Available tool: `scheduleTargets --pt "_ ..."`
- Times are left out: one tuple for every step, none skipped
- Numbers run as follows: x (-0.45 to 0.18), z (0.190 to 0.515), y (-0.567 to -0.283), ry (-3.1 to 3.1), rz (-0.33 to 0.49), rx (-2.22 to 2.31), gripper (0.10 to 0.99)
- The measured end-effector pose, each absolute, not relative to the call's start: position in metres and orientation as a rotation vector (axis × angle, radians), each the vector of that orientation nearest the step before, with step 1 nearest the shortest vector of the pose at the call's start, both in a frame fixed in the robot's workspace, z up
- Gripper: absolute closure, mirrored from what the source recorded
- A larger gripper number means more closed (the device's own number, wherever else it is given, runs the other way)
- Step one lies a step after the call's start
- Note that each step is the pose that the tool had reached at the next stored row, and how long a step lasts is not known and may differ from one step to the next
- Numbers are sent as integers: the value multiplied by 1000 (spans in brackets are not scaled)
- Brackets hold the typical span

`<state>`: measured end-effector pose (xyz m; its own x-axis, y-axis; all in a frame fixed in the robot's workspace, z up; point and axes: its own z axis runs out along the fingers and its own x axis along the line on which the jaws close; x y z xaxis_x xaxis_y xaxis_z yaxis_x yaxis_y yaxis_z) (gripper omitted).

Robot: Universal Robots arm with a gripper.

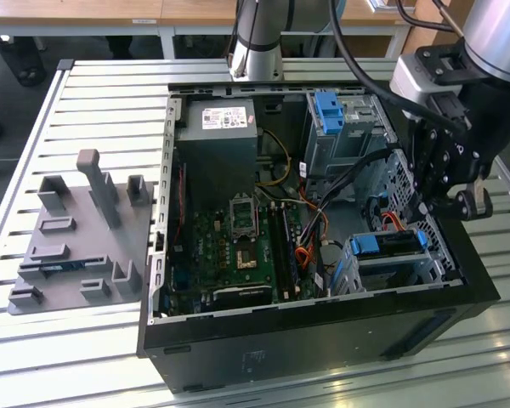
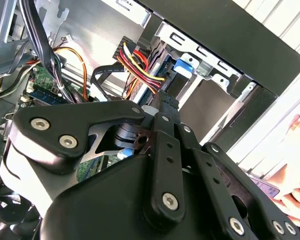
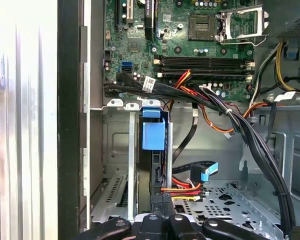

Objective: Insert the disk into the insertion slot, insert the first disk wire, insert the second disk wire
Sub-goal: 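Insert the second disk wire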

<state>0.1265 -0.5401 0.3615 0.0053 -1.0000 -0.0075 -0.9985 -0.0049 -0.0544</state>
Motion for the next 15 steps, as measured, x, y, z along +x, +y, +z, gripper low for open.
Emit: scheduleTargets --pt "126 362 -540 2185 -51 -2196 980" --pt "126 362 -540 2185 -51 -2196 980" --pt "126 362 -540 2185 -51 -2196 980" --pt "126 362 -540 2185 -51 -2196 980" --pt "126 362 -540 2185 -51 -2196 980" --pt "126 363 -540 2185 -51 -2196 980" --pt "126 363 -540 2185 -51 -2196 980" --pt "126 363 -540 2185 -51 -2196 980" --pt "126 363 -540 2185 -51 -2196 980" --pt "126 363 -540 2185 -51 -2196 980" --pt "126 363 -540 2185 -51 -2196 980" --pt "126 364 -540 2185 -51 -2196 980" --pt "126 364 -540 2185 -51 -2196 980" --pt "126 364 -540 2185 -51 -2196 980" --pt "126 364 -540 2185 -51 -2196 980"
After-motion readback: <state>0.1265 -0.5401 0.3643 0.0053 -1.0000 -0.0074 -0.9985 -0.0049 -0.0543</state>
